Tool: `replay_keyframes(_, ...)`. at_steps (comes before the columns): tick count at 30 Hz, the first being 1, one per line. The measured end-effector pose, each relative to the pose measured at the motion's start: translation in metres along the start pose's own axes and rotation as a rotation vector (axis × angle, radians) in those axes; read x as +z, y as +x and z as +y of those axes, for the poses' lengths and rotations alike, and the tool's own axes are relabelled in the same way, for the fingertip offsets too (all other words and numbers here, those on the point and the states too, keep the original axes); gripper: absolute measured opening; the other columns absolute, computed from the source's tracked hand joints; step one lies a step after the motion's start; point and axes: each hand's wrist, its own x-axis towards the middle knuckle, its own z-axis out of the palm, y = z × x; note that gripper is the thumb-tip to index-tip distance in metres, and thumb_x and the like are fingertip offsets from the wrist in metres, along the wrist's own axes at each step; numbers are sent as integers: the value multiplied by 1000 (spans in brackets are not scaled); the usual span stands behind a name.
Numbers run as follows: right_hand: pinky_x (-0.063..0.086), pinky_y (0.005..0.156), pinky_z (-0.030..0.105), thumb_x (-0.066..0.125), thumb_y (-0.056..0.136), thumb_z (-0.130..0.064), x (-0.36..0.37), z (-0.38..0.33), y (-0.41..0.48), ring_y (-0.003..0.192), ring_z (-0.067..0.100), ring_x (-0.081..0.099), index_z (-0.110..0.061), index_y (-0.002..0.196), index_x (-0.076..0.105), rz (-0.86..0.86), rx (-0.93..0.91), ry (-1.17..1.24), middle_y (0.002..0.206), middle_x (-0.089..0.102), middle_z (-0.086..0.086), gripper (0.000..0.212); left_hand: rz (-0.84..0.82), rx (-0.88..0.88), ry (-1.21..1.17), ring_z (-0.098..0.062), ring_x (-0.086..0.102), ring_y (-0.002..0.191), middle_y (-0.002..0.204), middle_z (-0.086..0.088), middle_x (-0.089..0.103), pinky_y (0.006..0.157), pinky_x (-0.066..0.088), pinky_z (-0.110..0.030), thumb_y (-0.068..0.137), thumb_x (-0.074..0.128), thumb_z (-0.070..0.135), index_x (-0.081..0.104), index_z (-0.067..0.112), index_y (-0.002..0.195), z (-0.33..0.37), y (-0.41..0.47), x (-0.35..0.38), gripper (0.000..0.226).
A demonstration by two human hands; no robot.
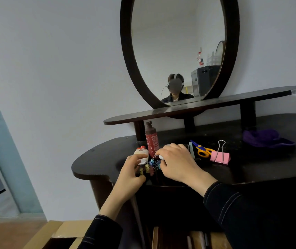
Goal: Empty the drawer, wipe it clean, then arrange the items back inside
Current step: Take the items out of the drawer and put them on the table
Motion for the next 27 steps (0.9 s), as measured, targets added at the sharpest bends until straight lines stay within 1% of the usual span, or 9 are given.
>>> replay_keyframes(6,31,110,33,50,93,-15,3,-5,4,108,20,60,-18,107,73,-72,-88,-33,106,72,-1,26,27,7,109,-11,56,120,129,1,54,91,44,-7,81,55,-15,59,27,119,-3,10,4,57)
replay_keyframes(11,31,116,40,52,96,-18,-2,-1,1,110,16,60,-19,116,71,-14,22,71,113,70,-3,28,126,60,105,-6,54,119,124,9,54,95,45,-13,79,60,-10,56,41,113,-2,2,7,61)
replay_keyframes(13,37,111,38,54,95,-17,-4,0,-1,102,16,61,-20,110,72,58,45,86,107,70,-4,24,167,71,80,-1,52,120,124,12,54,99,44,-14,79,61,-6,58,40,115,-1,-3,8,58)
replay_keyframes(15,45,97,37,56,92,-14,-7,-2,-5,93,18,59,-19,102,73,160,45,88,99,70,-3,21,213,67,41,-2,53,119,124,11,55,99,43,-13,81,63,-3,60,31,119,1,-9,8,50)
replay_keyframes(17,45,86,35,56,90,-13,-12,-4,-14,88,20,57,-17,97,73,243,32,73,94,68,-2,19,260,76,15,-5,54,118,122,7,56,101,41,-18,81,67,-2,61,24,120,3,-18,11,47)
replay_keyframes(21,44,79,36,50,85,-8,-23,-8,-45,85,24,54,-10,91,69,468,-104,43,88,62,1,20,321,172,21,-8,53,119,120,0,56,104,40,-22,77,70,-7,61,17,118,13,-50,21,48)
replay_keyframes(23,43,81,34,55,84,1,-24,-8,-69,87,23,54,-9,93,70,590,-125,156,90,63,1,20,398,244,37,-16,55,116,116,2,55,96,46,-24,79,68,-7,63,16,113,17,-69,29,41)
replay_keyframes(25,45,82,35,55,85,6,-20,-4,-101,88,25,58,-6,93,71,661,-129,202,94,65,3,22,474,291,61,-20,59,99,107,6,55,77,49,-22,85,64,-2,62,17,107,20,-89,43,29)
replay_keyframes(27,46,79,35,53,88,5,-11,-1,-139,86,27,59,-4,90,72,658,-157,198,93,65,6,22,455,291,34,-18,59,83,95,9,57,65,45,-20,89,60,3,60,20,101,18,-109,62,21)
